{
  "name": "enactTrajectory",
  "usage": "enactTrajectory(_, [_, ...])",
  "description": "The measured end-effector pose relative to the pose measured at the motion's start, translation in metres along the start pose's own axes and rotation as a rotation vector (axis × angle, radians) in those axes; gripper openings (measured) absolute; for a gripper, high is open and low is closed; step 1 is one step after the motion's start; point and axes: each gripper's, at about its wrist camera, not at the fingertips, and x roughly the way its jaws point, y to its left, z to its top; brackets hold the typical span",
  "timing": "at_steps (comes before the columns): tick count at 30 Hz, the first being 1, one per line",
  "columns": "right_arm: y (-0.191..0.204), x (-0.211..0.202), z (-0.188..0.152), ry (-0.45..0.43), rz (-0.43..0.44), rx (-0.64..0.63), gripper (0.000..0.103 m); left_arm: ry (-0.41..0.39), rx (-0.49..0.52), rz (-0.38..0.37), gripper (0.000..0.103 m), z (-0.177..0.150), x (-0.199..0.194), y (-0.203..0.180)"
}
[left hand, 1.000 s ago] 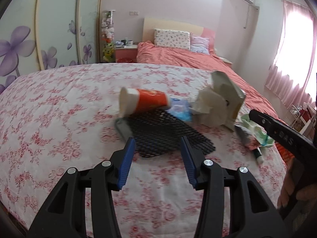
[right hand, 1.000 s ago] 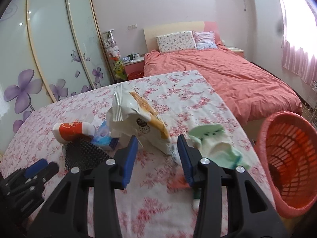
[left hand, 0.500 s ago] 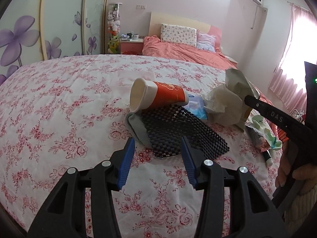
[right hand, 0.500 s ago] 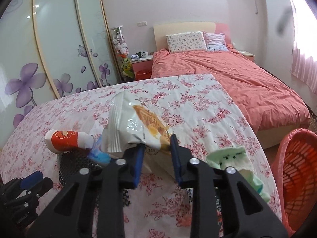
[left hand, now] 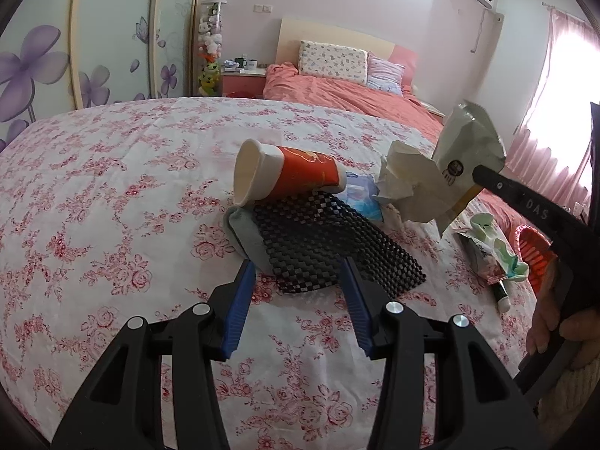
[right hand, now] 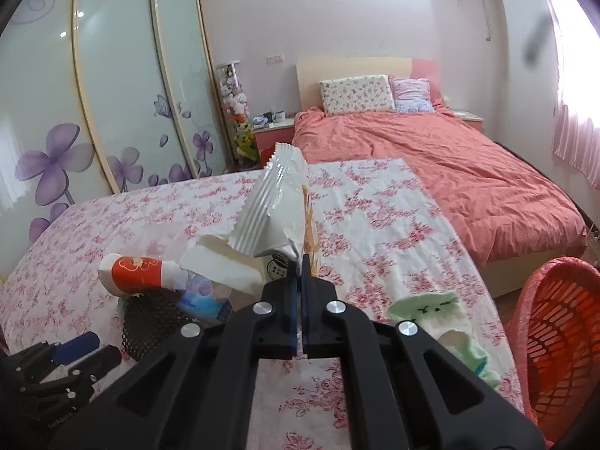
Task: Collect trash
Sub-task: 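Grasp the black mesh with the left tool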
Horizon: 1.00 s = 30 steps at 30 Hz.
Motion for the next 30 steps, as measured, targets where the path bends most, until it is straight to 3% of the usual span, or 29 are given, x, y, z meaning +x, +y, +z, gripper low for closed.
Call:
enactTrajectory(11, [-0.031, -0.034, -0.004, -0.03, -0.125, 0.049, 0.002, 0.048, 0.039, -0.053, 0.047, 0.003, 0.018, -0.034])
enactTrajectory(19, [-0.051, -0.048, -0.014, -0.019, -0.151, 0.085, 0.002, 0.094, 0.067, 0.028, 0.046, 0.012, 0.051, -0.05])
enactTrajectory(23, [-0.058, -0.056, -0.016, -0.025, -0.16, 0.092, 0.002, 0.075, 0.081, 0.021, 0.018, 0.015, 0.048, -0.051])
enactTrajectory(25, [-0.059, -0.06, -0.017, -0.029, -0.162, 0.094, 0.002, 0.057, 0.089, 0.005, 0.013, 0.015, 0.043, -0.052])
enactTrajectory(30, [-0.063, -0.071, -0.018, -0.041, -0.163, 0.103, 0.002, 0.022, 0.076, -0.047, 0.011, 0.016, 0.022, -0.052])
